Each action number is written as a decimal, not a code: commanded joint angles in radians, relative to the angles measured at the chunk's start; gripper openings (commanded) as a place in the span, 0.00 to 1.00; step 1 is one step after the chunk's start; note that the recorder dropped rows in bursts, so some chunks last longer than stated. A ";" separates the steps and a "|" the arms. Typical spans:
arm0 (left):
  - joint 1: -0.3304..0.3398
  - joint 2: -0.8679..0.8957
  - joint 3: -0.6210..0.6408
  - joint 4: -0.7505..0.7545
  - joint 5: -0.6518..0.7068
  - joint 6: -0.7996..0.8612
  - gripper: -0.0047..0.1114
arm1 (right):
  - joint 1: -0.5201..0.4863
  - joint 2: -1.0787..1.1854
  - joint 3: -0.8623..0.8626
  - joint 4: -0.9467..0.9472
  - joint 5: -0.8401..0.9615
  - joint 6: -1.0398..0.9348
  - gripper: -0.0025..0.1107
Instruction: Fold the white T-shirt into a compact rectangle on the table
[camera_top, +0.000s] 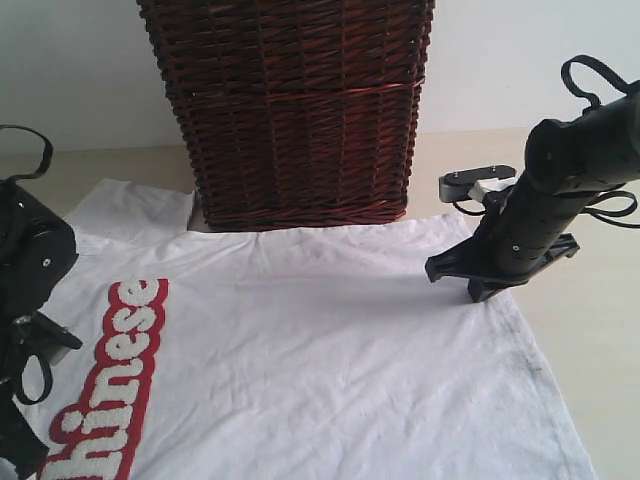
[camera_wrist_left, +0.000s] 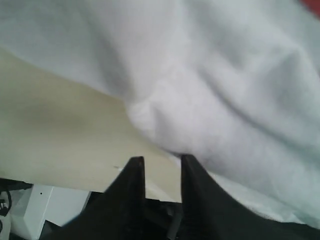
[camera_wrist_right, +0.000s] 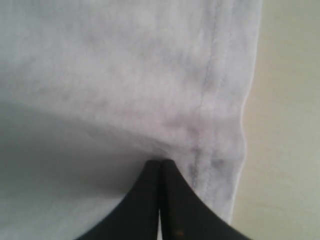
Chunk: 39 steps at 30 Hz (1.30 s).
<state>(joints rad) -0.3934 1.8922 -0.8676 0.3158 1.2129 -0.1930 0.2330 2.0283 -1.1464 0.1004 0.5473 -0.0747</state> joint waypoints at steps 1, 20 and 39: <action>0.005 -0.073 0.014 0.008 -0.194 -0.062 0.27 | -0.006 0.007 0.011 0.083 -0.001 -0.080 0.02; 0.214 -0.103 0.044 -0.325 -0.308 0.183 0.37 | -0.006 0.007 0.011 0.085 0.007 -0.088 0.02; 0.315 -0.174 0.102 -0.118 0.008 0.006 0.04 | -0.006 0.007 0.011 0.087 0.021 -0.088 0.02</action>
<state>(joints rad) -0.0815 1.7387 -0.7882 0.1898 1.1488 -0.1549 0.2305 2.0283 -1.1464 0.1840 0.5508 -0.1548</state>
